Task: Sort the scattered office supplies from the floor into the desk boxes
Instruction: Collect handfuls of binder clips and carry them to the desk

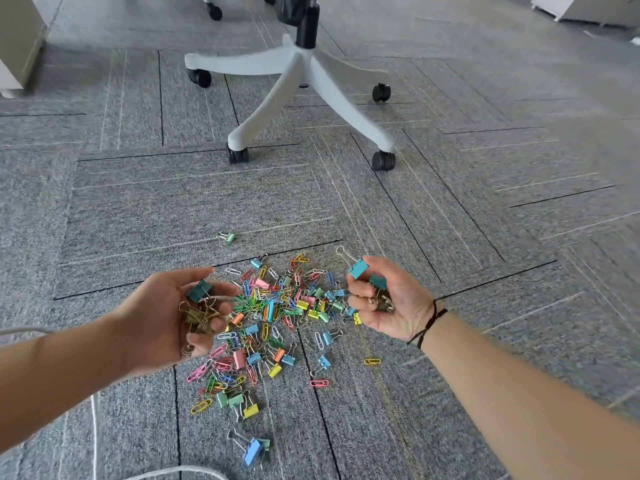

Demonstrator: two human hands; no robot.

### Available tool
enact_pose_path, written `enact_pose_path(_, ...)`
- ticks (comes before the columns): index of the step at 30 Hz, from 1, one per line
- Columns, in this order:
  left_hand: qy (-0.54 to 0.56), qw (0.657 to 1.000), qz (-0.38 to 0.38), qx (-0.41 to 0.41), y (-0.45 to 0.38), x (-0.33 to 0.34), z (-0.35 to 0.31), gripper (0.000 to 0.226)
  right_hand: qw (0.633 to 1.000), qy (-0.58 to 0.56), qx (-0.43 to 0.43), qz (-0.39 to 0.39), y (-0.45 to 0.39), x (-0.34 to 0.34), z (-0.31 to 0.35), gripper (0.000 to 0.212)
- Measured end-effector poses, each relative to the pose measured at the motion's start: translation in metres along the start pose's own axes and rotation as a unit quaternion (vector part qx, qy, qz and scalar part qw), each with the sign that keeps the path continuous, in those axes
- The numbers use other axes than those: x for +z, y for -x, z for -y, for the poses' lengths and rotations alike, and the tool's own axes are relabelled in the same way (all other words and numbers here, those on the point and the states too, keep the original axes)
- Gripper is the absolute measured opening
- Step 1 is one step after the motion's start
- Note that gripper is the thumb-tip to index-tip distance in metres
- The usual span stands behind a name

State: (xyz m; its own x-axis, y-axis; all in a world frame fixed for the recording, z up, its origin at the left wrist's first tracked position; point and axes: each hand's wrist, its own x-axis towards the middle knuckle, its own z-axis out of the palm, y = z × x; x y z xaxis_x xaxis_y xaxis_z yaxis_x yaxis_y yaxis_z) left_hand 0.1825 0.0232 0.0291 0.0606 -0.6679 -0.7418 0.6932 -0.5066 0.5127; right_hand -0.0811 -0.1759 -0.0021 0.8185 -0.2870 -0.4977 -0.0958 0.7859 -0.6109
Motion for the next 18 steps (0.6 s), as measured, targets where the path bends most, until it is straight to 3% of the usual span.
enact_pose_path(5, 0.001, 1.000, 0.004, -0.001, 0.006, -0.003, -0.003, 0.036, 0.997, -0.056, -0.006, 0.046, 0.000, 0.008, -0.009, 0.030)
enact_pose_path(9, 0.003, 1.000, 0.003, -0.001, 0.007, -0.005, -0.003, 0.036, 0.998, -0.059, -0.008, 0.034, 0.002, 0.015, -0.008, 0.018)
enact_pose_path(18, -0.003, 1.000, 0.002, 0.002, 0.008, -0.004, -0.003, 0.037, 0.999, 0.032, -0.031, 0.011, 0.002, 0.031, 0.003, 0.024)
